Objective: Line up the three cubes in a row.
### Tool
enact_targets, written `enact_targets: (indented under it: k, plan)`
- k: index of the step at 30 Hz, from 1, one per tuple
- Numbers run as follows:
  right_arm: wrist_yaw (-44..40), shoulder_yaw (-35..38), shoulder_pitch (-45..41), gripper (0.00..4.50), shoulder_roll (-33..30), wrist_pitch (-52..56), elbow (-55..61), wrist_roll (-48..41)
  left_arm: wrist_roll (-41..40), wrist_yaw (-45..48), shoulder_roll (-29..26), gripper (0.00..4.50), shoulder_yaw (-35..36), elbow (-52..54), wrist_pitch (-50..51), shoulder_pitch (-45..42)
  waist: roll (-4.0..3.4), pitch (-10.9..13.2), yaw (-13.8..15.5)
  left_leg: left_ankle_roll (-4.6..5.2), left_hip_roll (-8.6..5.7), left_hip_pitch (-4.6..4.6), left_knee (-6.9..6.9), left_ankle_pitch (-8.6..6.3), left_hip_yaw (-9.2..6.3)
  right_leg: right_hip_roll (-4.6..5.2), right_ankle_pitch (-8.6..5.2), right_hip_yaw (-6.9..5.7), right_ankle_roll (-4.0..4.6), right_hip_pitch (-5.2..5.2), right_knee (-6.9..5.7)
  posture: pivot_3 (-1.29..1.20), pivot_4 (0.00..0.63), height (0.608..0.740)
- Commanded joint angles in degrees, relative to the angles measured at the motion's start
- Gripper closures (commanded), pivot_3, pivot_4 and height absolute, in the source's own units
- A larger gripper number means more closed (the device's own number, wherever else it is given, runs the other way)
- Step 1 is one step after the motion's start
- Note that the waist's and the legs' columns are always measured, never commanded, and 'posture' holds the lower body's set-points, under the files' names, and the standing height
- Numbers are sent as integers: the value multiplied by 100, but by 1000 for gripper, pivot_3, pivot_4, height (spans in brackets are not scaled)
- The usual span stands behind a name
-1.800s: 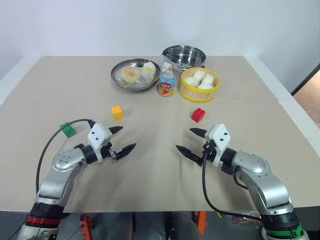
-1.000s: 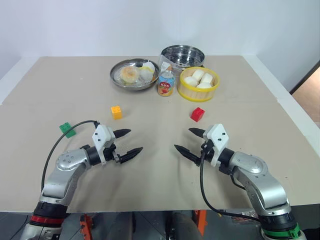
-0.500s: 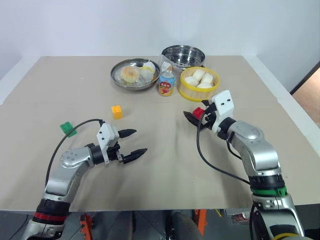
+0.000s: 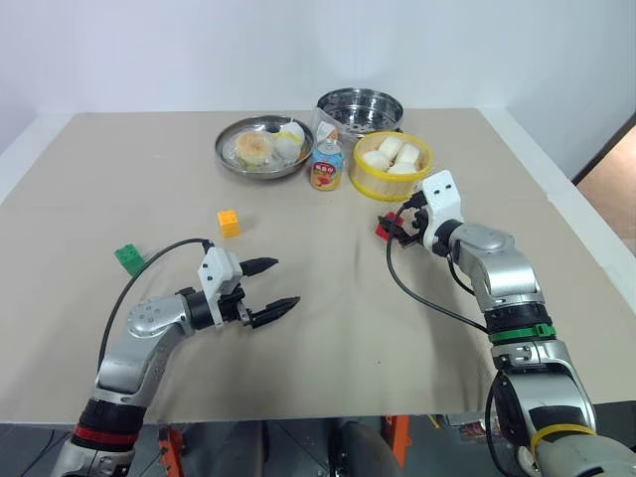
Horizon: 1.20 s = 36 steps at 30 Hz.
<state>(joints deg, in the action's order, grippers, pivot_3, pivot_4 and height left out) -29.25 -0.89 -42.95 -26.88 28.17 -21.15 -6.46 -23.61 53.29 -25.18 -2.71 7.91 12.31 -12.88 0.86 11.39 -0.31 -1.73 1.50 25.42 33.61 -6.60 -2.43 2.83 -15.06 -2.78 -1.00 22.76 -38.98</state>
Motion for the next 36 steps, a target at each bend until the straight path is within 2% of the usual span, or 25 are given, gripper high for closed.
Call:
enact_targets:
  k: [1, 6, 13, 16, 20, 23, 28, 36]
  plan:
    - [-115, 37, -123, 0, -22, -27, 57, -6, -32, -49, 23, 17, -7, 278, -60, 25, 0, 0, 0, 0, 3, 0, 0, 0, 4, -4, 2, 4, 1, 2, 0, 0, 150, 740]
    - [-94, 56, -160, 0, 22, -22, -125, 19, -53, -66, 38, 17, -13, 290, -81, 18, 0, 0, -1, 0, 20, 0, 1, 0, 30, -23, 14, 34, 4, 17, 0, 0, 150, 740]
    - [-155, 15, -268, 0, 99, -256, -530, 75, 158, -142, 130, 17, 16, 279, -644, -95, 0, 0, -2, 0, 27, 0, 1, 0, 73, -31, 27, 80, -3, 35, 0, 0, 150, 740]
    - [-216, 36, -344, 796, 140, -398, -692, 75, 265, -229, 180, 0, 18, 209, -803, -123, 0, 0, -2, 0, 27, 0, 2, 0, 80, -32, 31, 89, -6, 37, 0, 0, 150, 740]
    - [-272, 37, -426, 2332, 172, -558, -795, 83, 295, -245, 184, 0, 10, 175, -870, -114, 0, 0, -3, 0, 30, 0, 3, 0, 84, -37, 33, 95, -5, 42, 0, 0, 150, 740]
    - [-283, 17, -435, 3222, 169, -607, -788, 107, 274, -263, 194, 0, 51, 146, -924, -114, 0, 0, -5, 0, 32, 0, 3, 0, 84, -40, 33, 96, -5, 42, 0, 0, 150, 740]
    - [-465, -58, -292, 3260, 118, -556, -328, 94, 279, -301, 218, 0, 83, 98, -1069, -30, 0, 0, -4, 0, 34, 0, 3, 0, 87, -41, 33, 99, -5, 43, 0, 0, 150, 740]
    - [-1331, -340, 351, 3260, 10, 421, 1807, -419, 255, -501, 166, 0, 233, 215, -1109, 300, 0, 0, -5, 0, 41, 1, 1, -1, 86, -45, 33, 99, -5, 46, 0, 0, 150, 740]
